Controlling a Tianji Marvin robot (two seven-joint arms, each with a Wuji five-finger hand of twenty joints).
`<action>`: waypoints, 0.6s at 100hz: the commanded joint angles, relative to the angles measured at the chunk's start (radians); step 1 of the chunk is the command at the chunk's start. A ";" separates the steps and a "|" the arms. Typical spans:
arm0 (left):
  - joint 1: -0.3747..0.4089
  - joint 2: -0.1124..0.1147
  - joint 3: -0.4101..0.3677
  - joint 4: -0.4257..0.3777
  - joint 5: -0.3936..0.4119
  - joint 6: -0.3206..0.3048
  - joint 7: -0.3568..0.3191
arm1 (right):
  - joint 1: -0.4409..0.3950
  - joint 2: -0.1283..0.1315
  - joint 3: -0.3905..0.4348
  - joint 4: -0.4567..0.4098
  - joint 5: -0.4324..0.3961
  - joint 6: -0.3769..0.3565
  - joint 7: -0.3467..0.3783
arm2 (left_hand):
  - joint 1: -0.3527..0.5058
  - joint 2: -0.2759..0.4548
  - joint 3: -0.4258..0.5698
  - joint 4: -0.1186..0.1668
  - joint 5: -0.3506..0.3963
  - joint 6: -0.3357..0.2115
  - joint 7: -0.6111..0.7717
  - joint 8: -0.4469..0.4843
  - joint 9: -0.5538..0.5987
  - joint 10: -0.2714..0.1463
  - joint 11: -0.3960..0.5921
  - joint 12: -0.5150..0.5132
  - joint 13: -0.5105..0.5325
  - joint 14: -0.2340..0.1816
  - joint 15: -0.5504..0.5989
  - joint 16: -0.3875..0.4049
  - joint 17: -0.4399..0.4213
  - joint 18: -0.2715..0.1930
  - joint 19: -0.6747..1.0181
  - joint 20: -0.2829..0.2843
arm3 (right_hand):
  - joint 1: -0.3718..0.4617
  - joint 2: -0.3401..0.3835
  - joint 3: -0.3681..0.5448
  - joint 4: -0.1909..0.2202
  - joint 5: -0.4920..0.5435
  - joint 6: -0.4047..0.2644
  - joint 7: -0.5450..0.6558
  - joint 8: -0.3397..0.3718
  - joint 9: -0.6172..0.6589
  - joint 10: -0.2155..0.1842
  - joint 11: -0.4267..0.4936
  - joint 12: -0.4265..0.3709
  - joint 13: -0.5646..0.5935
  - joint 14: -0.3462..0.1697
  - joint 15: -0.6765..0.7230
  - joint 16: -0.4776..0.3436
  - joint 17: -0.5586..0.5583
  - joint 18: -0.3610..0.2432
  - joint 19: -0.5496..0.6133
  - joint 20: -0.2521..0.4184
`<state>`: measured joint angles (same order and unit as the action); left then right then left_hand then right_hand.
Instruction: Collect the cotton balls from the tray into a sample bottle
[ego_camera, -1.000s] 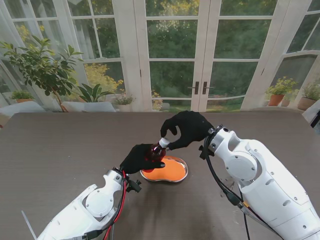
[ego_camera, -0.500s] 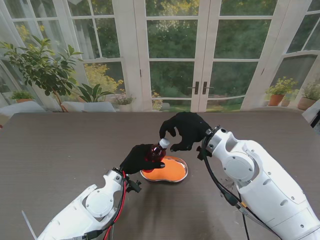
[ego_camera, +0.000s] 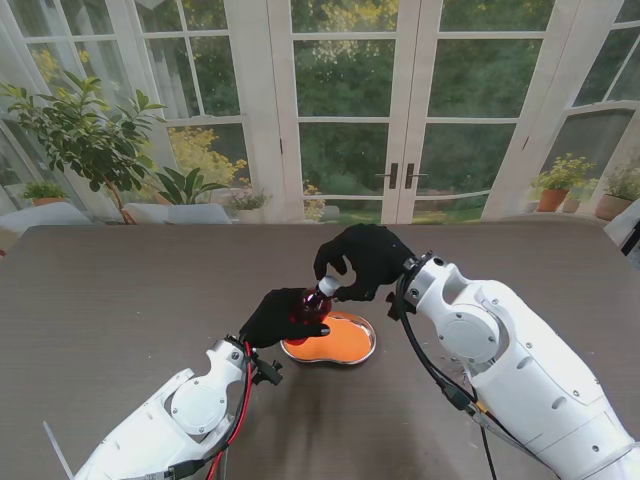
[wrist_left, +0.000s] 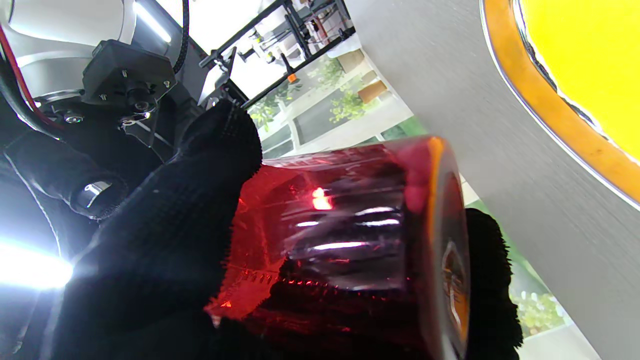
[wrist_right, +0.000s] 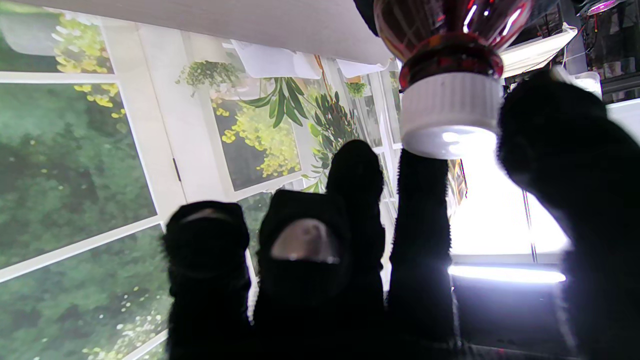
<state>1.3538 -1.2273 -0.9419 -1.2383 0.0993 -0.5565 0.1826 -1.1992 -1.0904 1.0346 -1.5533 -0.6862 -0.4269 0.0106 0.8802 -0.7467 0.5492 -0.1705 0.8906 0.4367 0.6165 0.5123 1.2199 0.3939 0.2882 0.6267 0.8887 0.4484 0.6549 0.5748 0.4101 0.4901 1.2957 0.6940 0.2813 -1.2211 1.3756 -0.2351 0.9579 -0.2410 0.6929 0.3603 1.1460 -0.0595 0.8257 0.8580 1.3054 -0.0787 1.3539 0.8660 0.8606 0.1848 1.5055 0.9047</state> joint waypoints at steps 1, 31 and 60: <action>0.000 -0.003 -0.003 -0.005 -0.003 -0.002 -0.020 | 0.000 -0.006 -0.004 0.001 -0.006 0.004 0.008 | 0.165 0.222 0.296 -0.026 0.165 -0.285 0.126 0.001 0.081 -0.115 0.030 -0.001 -0.006 -0.011 0.007 0.010 -0.021 -0.032 0.036 0.020 | 0.013 -0.006 0.067 -0.010 0.036 -0.002 0.027 0.024 0.029 -0.025 0.022 0.013 0.016 -0.032 0.043 0.016 0.016 -0.005 0.045 0.008; 0.000 -0.002 -0.004 -0.006 -0.005 -0.001 -0.024 | 0.003 -0.010 -0.014 0.007 -0.011 0.012 -0.009 | 0.164 0.224 0.294 -0.026 0.165 -0.286 0.126 0.000 0.080 -0.117 0.030 0.000 -0.007 -0.012 0.006 0.010 -0.021 -0.035 0.036 0.020 | 0.040 -0.001 0.048 -0.155 0.074 0.009 0.121 -0.076 0.070 -0.027 0.017 0.044 0.015 -0.026 0.075 0.023 0.030 0.002 0.058 -0.002; 0.000 -0.003 -0.002 -0.003 -0.005 -0.003 -0.022 | 0.006 -0.010 -0.019 0.006 -0.006 0.025 -0.005 | 0.163 0.224 0.296 -0.026 0.166 -0.286 0.127 0.000 0.080 -0.115 0.029 -0.001 -0.008 -0.011 0.006 0.010 -0.021 -0.034 0.036 0.020 | 0.023 0.037 0.032 -0.202 0.098 0.055 0.194 -0.123 0.102 -0.027 0.017 0.038 0.015 -0.019 0.094 0.028 0.034 0.008 0.065 0.000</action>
<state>1.3538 -1.2270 -0.9424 -1.2389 0.0990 -0.5569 0.1771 -1.1921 -1.0971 1.0192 -1.5459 -0.6894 -0.4050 -0.0094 0.8802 -0.7467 0.5492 -0.1707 0.8906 0.4368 0.6166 0.5123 1.2199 0.3939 0.2882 0.6266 0.8887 0.4485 0.6549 0.5748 0.4101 0.4901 1.2957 0.6942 0.2991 -1.1945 1.3756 -0.4080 1.0086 -0.2024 0.8262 0.2590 1.2061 -0.0650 0.8276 0.8880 1.3054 -0.0787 1.4039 0.8787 0.8802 0.1848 1.5192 0.9046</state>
